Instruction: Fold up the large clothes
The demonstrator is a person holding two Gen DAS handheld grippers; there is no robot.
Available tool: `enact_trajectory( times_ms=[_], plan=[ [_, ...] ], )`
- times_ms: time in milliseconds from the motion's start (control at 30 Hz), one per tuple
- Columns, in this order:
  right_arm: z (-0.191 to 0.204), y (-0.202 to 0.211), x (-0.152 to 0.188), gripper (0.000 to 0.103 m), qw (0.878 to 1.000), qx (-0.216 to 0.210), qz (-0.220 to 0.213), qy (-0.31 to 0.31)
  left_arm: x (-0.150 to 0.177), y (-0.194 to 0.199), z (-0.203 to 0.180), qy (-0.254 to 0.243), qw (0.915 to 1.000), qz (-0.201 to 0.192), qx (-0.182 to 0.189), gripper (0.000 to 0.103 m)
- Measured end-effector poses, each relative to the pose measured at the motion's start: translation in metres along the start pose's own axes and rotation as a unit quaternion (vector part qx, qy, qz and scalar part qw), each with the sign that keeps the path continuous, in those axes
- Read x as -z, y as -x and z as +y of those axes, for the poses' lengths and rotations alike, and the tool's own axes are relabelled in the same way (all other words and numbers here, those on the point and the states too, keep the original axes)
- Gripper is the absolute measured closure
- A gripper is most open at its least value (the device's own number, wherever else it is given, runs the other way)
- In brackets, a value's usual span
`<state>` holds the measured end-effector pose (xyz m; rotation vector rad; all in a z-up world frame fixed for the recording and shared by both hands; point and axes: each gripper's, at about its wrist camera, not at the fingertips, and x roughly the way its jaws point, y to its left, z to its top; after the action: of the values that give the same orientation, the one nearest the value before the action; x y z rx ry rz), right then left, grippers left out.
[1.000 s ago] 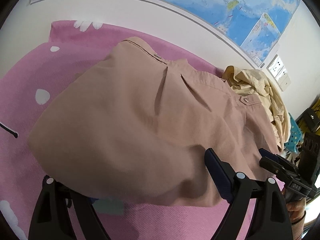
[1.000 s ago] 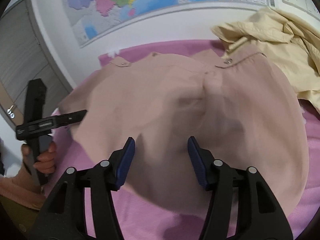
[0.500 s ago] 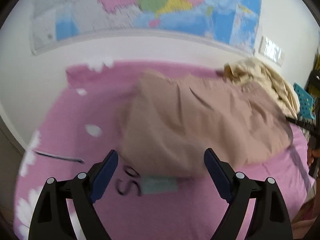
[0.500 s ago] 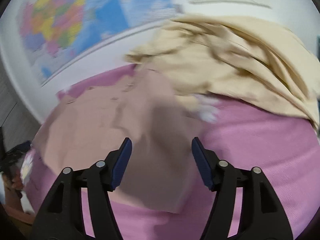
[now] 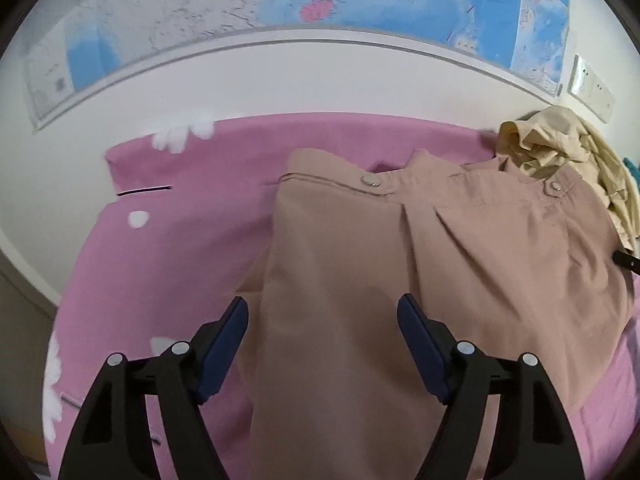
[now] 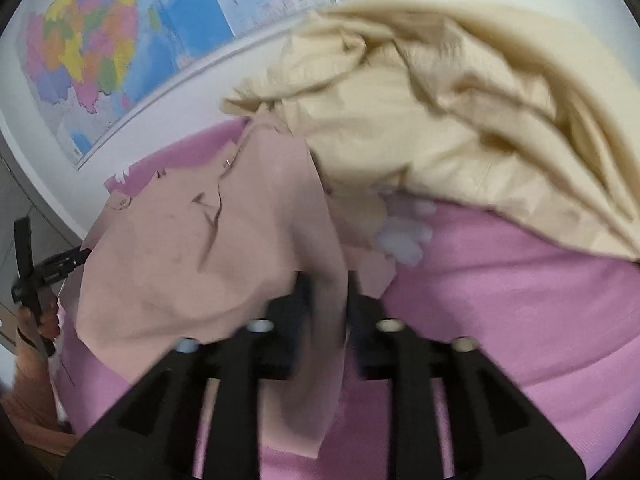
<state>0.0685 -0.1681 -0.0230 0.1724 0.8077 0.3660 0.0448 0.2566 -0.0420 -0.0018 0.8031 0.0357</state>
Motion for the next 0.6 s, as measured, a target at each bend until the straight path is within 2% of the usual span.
enact_trajectory(
  times_ms=[33,67,133,200,233,267,300,333,367,400,433,500,600],
  plan=[
    [0.003,0.004,-0.003,0.046,1.000,-0.003,-0.011,0.001,-0.004,-0.003,0.001,-0.004,1.0000,0.006,0.003,0.028],
    [0.007,0.007,-0.006,0.039,1.000,-0.004,-0.027,0.004,-0.006,-0.006,0.000,-0.008,0.9999,0.011,0.006,0.028],
    [0.016,0.006,-0.019,0.039,0.999,-0.009,-0.039,0.015,-0.014,-0.014,-0.002,-0.013,0.9994,0.023,0.020,0.028],
    [0.022,-0.006,-0.031,0.038,0.999,-0.016,-0.038,0.020,-0.020,-0.022,-0.003,-0.014,0.9990,0.034,0.026,0.034],
    [0.020,-0.017,-0.038,0.038,0.999,-0.018,-0.033,0.015,-0.025,-0.028,-0.004,-0.017,0.9982,0.044,0.037,0.042],
    [0.021,-0.028,-0.046,0.038,0.999,-0.016,-0.026,0.011,-0.027,-0.033,-0.004,-0.015,0.9982,0.049,0.031,0.055],
    [0.022,-0.038,-0.052,0.038,1.000,-0.017,-0.016,0.006,-0.031,-0.038,-0.005,-0.014,0.9982,0.053,0.023,0.061],
    [0.024,-0.051,-0.057,0.044,1.000,-0.019,-0.004,0.005,-0.035,-0.043,-0.007,-0.018,0.9976,0.062,0.023,0.076],
    [0.028,-0.060,-0.061,0.063,1.000,-0.016,0.006,0.013,-0.037,-0.045,-0.008,-0.019,0.9976,0.064,0.016,0.084],
    [0.032,-0.065,-0.063,0.077,1.000,-0.012,0.012,0.021,-0.039,-0.046,-0.010,-0.021,0.9976,0.066,0.007,0.085],
    [0.036,-0.068,-0.066,0.097,0.999,-0.014,0.015,0.027,-0.043,-0.046,-0.011,-0.026,0.9977,0.063,0.003,0.089],
    [0.033,-0.055,-0.070,0.098,0.999,-0.029,-0.016,0.012,-0.053,-0.040,-0.013,-0.030,0.9983,0.049,-0.002,0.097],
    [0.016,-0.011,-0.080,0.098,0.991,-0.067,-0.107,-0.036,-0.076,-0.018,-0.008,-0.012,0.9996,0.006,0.024,0.099]
  ],
)
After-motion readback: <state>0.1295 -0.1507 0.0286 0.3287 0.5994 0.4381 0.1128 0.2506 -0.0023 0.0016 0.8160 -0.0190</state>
